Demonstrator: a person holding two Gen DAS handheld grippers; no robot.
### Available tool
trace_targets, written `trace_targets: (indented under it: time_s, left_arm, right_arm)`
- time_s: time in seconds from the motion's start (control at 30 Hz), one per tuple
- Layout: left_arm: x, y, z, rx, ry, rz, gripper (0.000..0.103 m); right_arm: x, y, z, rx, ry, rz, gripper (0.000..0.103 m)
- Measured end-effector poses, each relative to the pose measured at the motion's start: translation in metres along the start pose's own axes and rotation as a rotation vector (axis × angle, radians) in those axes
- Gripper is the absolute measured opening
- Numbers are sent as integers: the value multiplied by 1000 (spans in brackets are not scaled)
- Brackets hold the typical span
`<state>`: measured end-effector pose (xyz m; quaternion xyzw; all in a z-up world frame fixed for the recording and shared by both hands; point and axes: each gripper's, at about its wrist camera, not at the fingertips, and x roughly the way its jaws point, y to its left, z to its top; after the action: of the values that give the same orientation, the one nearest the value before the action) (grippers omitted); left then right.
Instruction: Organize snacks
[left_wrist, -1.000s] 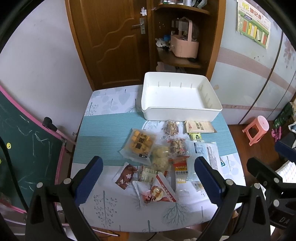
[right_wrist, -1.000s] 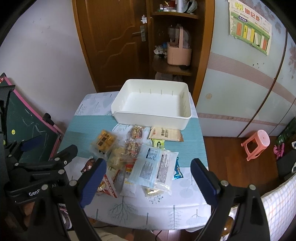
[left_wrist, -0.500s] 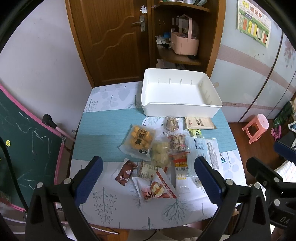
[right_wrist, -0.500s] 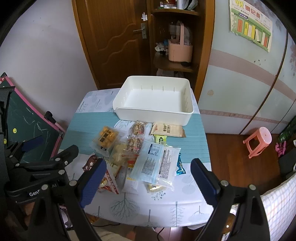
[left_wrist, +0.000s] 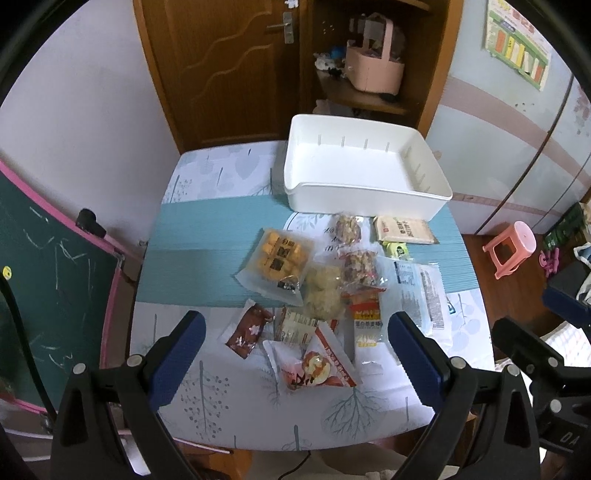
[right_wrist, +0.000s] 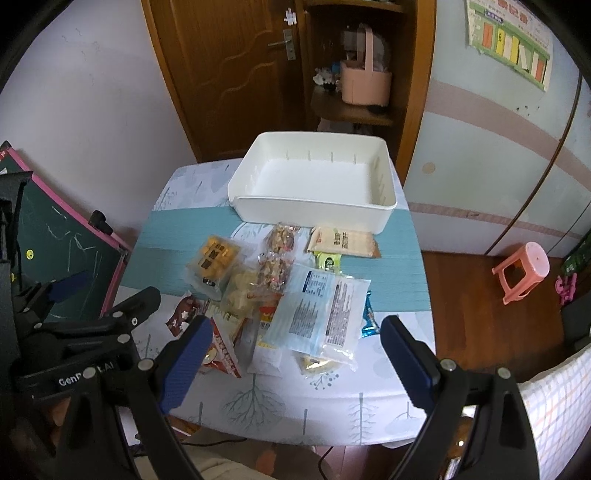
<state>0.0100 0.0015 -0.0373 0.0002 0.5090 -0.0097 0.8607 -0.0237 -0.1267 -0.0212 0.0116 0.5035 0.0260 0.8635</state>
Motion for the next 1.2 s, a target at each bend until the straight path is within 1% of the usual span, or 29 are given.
trace_targets:
  time_s: [0.13, 0.27, 0.37, 0.47, 0.57, 0.6, 0.67, 0.73, 0.8, 0.93, 1.03, 1.2]
  left_arm:
    - [12, 10, 0, -25, 34, -5, 99]
    - [24, 29, 2, -60, 57, -6, 99]
    - [35, 46, 3, -57, 61, 32, 99]
    - [49, 62, 1, -64, 83, 64, 99]
    - [66, 77, -7, -105, 138, 42, 99]
    - [73, 80, -11, -122, 161, 19, 99]
    - [86, 81, -19, -137, 203, -11, 99]
    - [100, 74, -27, -132, 242, -33, 99]
    - [110, 66, -38, -103, 260, -45, 99]
    - [131, 39, -52, 18, 299, -63, 99]
    - [138, 20, -61, 106, 298, -75, 99]
    - [156, -12, -70, 241, 287, -30, 99]
  right_arm:
    - [8, 0, 0, 8, 25, 12, 93]
    - [19, -5, 1, 29, 57, 29, 93]
    - [30, -13, 3, 47, 83, 21, 93]
    - [44, -19, 2, 52, 111, 10, 93]
    - [62, -23, 2, 43, 133, -9, 93]
    - [68, -24, 1, 33, 144, -12, 93]
    - [85, -24, 0, 9, 172, -19, 93]
    - [101, -26, -1, 1, 208, -15, 93]
    - [119, -30, -1, 8, 239, 0, 93]
    - [144, -30, -4, 5, 272, 6, 93]
    - [157, -23, -3, -19, 297, 27, 93]
    - [177, -8, 1, -74, 312, -29, 93]
